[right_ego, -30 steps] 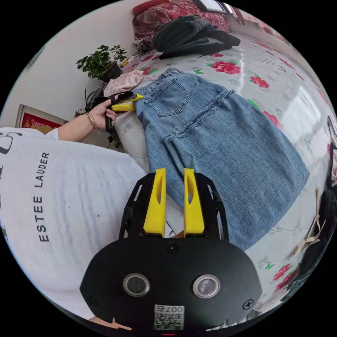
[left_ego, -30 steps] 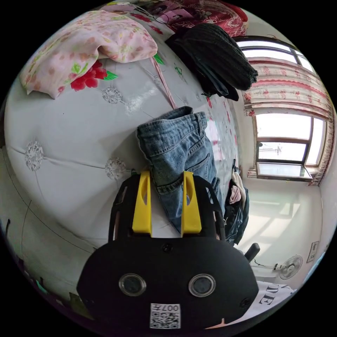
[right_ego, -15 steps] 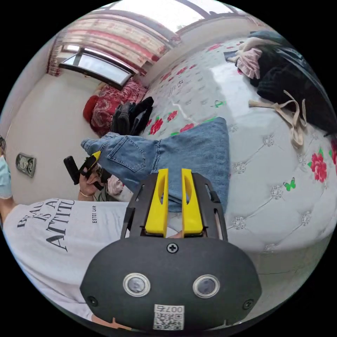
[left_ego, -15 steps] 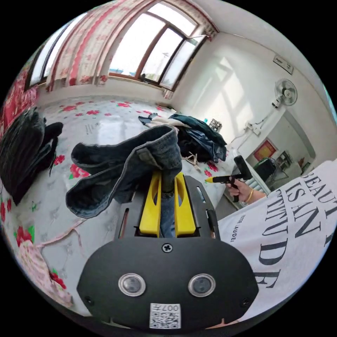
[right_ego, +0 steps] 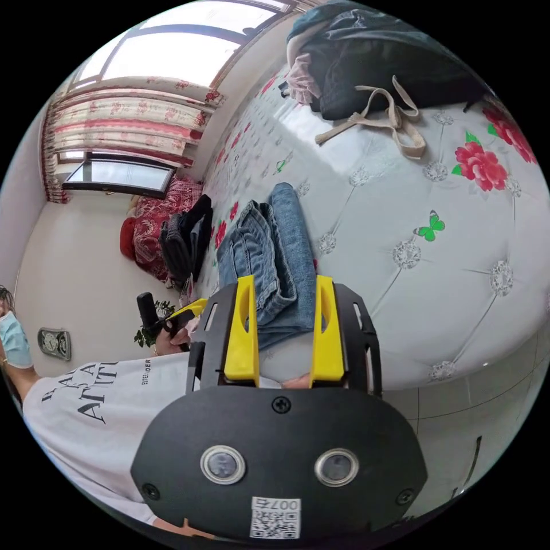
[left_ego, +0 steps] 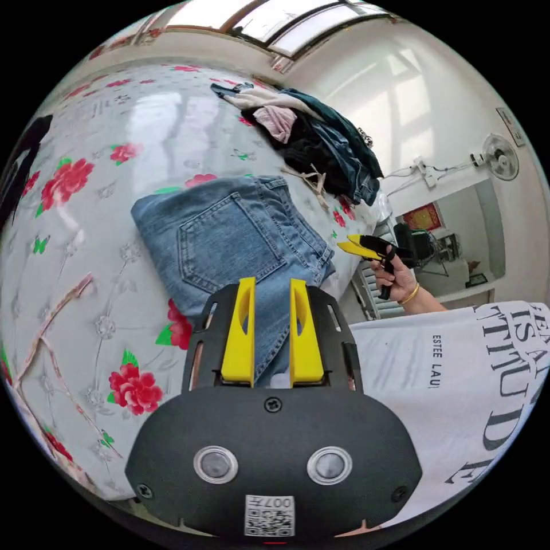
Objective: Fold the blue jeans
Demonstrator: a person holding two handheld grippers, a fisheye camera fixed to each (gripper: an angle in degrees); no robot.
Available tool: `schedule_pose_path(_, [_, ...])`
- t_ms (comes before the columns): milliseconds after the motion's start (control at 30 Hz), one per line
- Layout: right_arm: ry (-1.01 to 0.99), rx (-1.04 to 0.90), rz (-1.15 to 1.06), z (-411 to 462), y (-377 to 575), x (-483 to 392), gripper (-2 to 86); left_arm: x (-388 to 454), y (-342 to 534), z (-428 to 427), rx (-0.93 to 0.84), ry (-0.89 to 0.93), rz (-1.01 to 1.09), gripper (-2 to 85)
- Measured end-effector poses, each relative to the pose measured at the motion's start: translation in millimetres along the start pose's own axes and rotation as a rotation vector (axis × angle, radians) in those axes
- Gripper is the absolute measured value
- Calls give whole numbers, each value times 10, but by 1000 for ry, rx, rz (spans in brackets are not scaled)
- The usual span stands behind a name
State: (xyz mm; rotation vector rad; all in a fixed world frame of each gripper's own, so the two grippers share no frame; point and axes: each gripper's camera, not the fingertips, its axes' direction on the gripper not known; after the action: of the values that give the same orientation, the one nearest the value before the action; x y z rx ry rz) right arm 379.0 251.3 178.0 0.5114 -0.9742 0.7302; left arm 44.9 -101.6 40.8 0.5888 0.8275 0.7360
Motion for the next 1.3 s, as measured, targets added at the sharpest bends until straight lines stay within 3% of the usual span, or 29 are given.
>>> schedule_pose_path(133, [46, -74, 20, 214, -362, 254, 118, -563, 105, 183, 7, 73, -214, 143])
schedule_pose_path(267, [-39, -153, 40, 575, -635, 390, 102, -643, -71, 513, -60, 122, -256, 179])
schedule_pose_path(467, [-49, -182, 104, 650, -851, 385, 51, -517, -483, 538, -139, 35, -73, 75])
schedule_pose_path(567, [-211, -161, 89, 605, -1001, 145, 32, -543, -646, 258, -54, 159, -57, 44])
schedule_pose_path(633, [-214, -156, 44, 634, -1140, -159, 25, -523, -804, -89, 25, 209, -4, 40])
schedule_pose_path(867, [-345, -220, -243, 1187, -2046, -1877, 12, -818, -1064, -1879, 257, 113, 115, 39])
schedule_pose_path(1000, [-537, -267, -411, 1924, -2610, -3346, 10, -1191, -1112, -3514, 444, -48, 124, 43])
schedule_pose_path(1133, [-629, -284, -518, 2792, -2991, -4633, 11, -1621, -1209, -4772, 598, -306, -8, 54])
schedule_pose_path(1200, [-636, -274, -423, 3557, -3264, -5121, 11, -1884, -1292, -5034, 663, -429, -145, 69])
schedule_pose_path(1300, [-515, -325, -342, 4670, -3555, -5355, 10, -2407, -1625, -4834, 597, -756, -340, 108])
